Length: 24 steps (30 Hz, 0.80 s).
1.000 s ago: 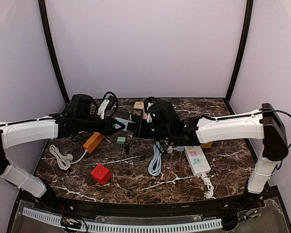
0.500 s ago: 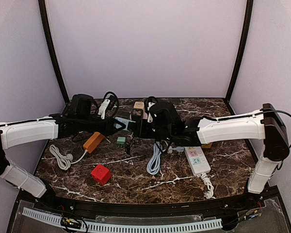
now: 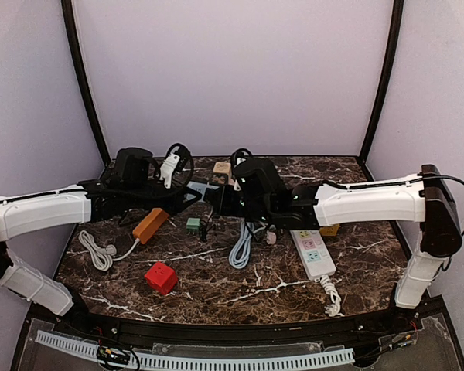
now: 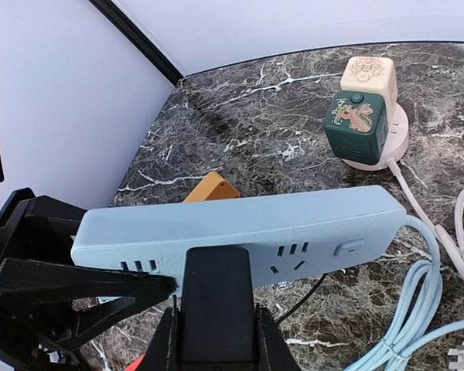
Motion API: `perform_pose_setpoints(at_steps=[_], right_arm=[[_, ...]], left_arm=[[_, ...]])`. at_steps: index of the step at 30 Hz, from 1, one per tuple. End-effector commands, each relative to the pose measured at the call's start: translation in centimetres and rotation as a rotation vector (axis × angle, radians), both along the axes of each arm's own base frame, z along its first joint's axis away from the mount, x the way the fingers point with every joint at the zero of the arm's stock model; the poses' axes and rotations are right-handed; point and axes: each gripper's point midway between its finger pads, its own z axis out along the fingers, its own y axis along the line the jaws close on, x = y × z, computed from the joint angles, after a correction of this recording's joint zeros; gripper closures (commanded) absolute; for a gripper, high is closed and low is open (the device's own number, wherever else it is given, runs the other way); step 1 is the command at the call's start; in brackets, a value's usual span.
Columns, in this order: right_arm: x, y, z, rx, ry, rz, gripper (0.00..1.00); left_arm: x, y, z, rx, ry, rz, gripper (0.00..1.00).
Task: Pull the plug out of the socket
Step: Remove the plug from the socket.
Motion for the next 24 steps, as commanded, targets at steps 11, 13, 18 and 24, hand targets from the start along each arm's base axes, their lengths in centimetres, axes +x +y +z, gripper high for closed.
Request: perform_pose_setpoints(at_steps=[11,13,18,24], right_arm=[[1.8,-2.0,1.7,-0.008,-0.131,-0.061,1.00],[1.8,-2.0,1.7,-0.025,-0.157,-0.032,1.00],[1.9,-2.1,0.9,-0.082,-0.177,-0.004,1.00],[1.7,-2.2,0.1,-0.101,-0.162,0.008,1.00]], left_arm=[[-0.5,-0.3,0.4,-0.101,0.123,-0.124,0.99],[-0.9,-0.7,0.9,-0.159,0.167,-0.188,1.00],[-1.1,-1.2,1.7,-0.208,0.176,-0.251,0.99],[-0.5,-0.4,1.7,-0.196,0.162,-0.213,0.99]])
